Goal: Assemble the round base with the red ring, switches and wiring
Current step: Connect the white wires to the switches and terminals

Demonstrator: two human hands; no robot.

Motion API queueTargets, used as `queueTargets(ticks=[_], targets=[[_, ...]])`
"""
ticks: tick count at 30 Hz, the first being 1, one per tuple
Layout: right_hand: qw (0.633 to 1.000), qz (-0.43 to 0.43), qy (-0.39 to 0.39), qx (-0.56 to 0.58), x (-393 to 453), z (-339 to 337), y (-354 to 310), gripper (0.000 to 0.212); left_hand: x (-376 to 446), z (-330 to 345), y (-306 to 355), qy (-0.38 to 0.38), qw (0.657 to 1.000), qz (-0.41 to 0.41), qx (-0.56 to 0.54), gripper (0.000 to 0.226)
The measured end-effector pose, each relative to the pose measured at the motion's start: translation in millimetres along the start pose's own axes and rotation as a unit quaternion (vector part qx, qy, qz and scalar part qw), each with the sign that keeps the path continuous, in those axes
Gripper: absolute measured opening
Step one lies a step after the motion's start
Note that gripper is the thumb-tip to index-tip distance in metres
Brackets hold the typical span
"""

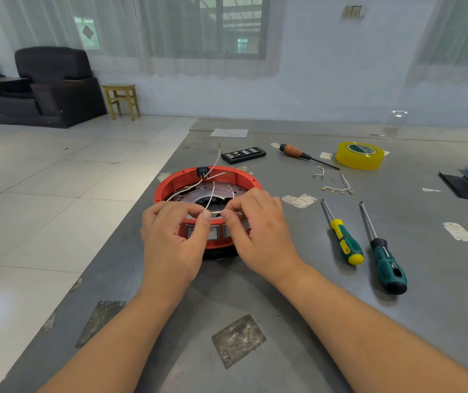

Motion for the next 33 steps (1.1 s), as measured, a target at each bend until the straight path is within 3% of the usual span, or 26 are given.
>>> queueTargets(ticks=[6, 8, 11, 19, 26, 30, 33], targets=[[0.999, 0.023, 0.021, 0.042, 2, -2, -3, 0.015, 0, 1, 0, 0.001, 1.000, -0.001, 0.011, 0.017], [0.987, 0.102, 0.003, 0.122, 3, 0, 1, 0.008, 0, 2, -3, 0.003, 1.000, -0.025, -0.018, 0.014], [0.936, 0.224, -0.017, 0.270, 3, 2, 5, 0.026, -1, 0, -13, 0.029, 0.989, -0.097, -0.103, 0.013], [0.928, 0.222, -0.042, 0.296, 3, 11, -2, 0.005, 1, 1, -6, -0.001, 0.997, -0.073, -0.030, 0.009], [0.929, 0.232, -0.048, 0.285, 6, 9, 3, 0.012, 5, 0, -11, -0.062, 0.995, -0.051, 0.066, 0.007], [0.965, 0.219, -0.032, 0.139, 10, 8, 14, 0.014, 4, 0, -24, -0.063, 0.983, -0.130, 0.110, 0.049], [0.977, 0.194, -0.065, 0.055, 11, 11, 23, 0.015, 1, 3, -33, -0.067, 0.975, -0.207, 0.045, 0.076]])
Point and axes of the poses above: each hand's wrist, its own x-axis towards the middle knuckle, its own z-axis out of the palm, y = z × x, the point moved 3 cm from there along x, towards the middle knuckle, and after that the axes turned 6 degrees about z, right-handed, at the moved point
